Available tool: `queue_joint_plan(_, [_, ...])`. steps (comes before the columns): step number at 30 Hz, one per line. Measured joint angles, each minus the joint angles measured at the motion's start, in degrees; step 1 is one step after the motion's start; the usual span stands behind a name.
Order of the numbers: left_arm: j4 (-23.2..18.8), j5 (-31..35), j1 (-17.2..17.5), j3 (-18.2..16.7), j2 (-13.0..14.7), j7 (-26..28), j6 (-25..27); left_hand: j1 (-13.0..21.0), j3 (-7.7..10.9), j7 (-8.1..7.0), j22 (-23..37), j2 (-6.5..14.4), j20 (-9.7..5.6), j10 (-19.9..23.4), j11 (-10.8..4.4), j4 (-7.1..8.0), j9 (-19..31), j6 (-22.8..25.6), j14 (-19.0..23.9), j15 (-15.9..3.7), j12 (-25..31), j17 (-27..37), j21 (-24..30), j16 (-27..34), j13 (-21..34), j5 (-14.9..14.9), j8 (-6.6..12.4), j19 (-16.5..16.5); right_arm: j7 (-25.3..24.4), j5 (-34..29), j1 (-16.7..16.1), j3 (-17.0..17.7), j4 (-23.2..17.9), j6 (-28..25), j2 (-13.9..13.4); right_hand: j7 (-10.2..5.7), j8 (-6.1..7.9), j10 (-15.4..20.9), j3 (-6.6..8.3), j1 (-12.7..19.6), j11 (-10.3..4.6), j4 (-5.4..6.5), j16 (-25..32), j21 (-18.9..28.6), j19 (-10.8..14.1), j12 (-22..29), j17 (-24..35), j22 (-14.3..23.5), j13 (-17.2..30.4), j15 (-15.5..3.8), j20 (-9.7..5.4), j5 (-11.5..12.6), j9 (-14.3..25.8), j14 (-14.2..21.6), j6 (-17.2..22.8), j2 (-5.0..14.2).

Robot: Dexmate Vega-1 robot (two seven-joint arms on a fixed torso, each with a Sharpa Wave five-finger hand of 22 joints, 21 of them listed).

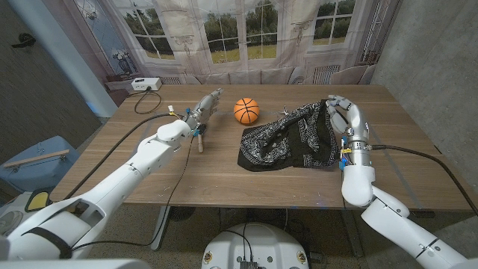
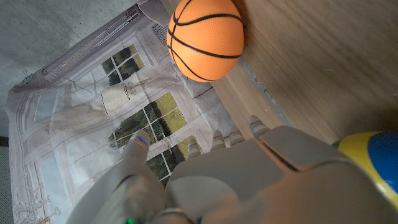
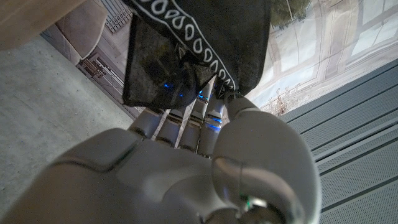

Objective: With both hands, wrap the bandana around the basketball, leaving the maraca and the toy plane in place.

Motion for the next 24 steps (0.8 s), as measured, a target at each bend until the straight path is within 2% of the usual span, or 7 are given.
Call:
queue_joint_plan(3, [-0.59,0.97,-0.30,0.43,0.46,0.15,0.58,1.44,0.40,0.38,0.00,-0.20,0.61,0.00,0.00,-1.47,0.21,2.80,-0.17,0.63,0.33,0.00,0.00,0.29,0.00,0.00,0.47,0.03,0.42,-0.01,-0.92,2.41,-2.09,-0.48,0.35,-0.01,0.34,0.00,0.01,0.00,0.00,0.01,0.00,0.00,0.21,0.00,0.24,0.19,0.01,-0.19,-0.21,0.00,0.23,-0.19,-0.02,0.00])
queue_joint_plan(6, [-1.02,1.84,-0.59,0.77,0.79,0.25,1.13,2.11,0.70,1.22,0.00,-0.12,0.61,0.00,0.00,-2.26,0.26,4.25,-0.12,0.70,0.50,0.00,0.00,0.29,0.00,-0.08,0.93,0.03,0.67,-0.39,-1.48,4.03,-3.54,-0.79,0.75,-0.22,0.57,-0.35,0.06,0.00,-0.34,0.06,0.00,0.38,0.34,0.00,0.28,0.19,0.15,0.05,-0.34,-0.01,0.50,-0.43,-0.23,0.00])
queue_joint_plan(12, [-1.79,3.44,-1.33,1.49,1.36,0.24,2.25,3.15,0.86,2.32,0.00,-0.27,0.91,0.00,0.00,-2.90,0.26,5.35,-0.19,1.25,0.50,0.16,0.00,0.29,-0.01,-0.29,0.93,-0.28,1.11,-1.98,-2.41,7.19,-6.39,-1.00,2.12,-0.25,1.20,-0.19,0.36,0.16,-0.63,0.36,0.00,0.61,0.56,0.00,0.53,0.19,0.28,0.03,-0.55,-0.02,1.03,-0.41,-0.25,-0.16])
queue_joint_plan(21, [-2.29,5.55,-2.46,2.57,1.75,-0.27,3.15,5.42,1.44,1.70,0.17,-0.12,1.22,-0.10,0.73,-3.95,0.26,7.99,-0.19,1.86,0.50,0.15,-0.22,0.29,0.26,-0.29,1.43,0.03,1.80,-3.55,-2.89,10.71,-9.74,0.90,4.60,-0.64,2.11,0.13,0.40,0.37,-0.94,0.40,-0.24,0.60,0.92,0.23,0.79,0.18,0.54,0.03,-0.91,0.12,1.65,-0.41,-0.65,-0.37])
queue_joint_plan(24, [-2.32,6.37,-2.56,2.68,1.76,-0.41,3.36,6.33,1.59,2.10,0.16,-0.27,1.22,-0.10,0.73,-4.10,0.26,8.88,0.02,2.07,0.50,0.15,-0.22,0.29,0.25,-0.29,1.48,0.03,1.84,-3.69,-2.89,11.55,-10.67,1.15,5.64,-0.64,2.32,0.22,0.24,0.37,-1.03,0.56,-0.24,0.66,0.92,0.23,0.79,0.18,0.81,0.03,-0.92,0.27,1.82,-0.41,-0.64,-0.37])
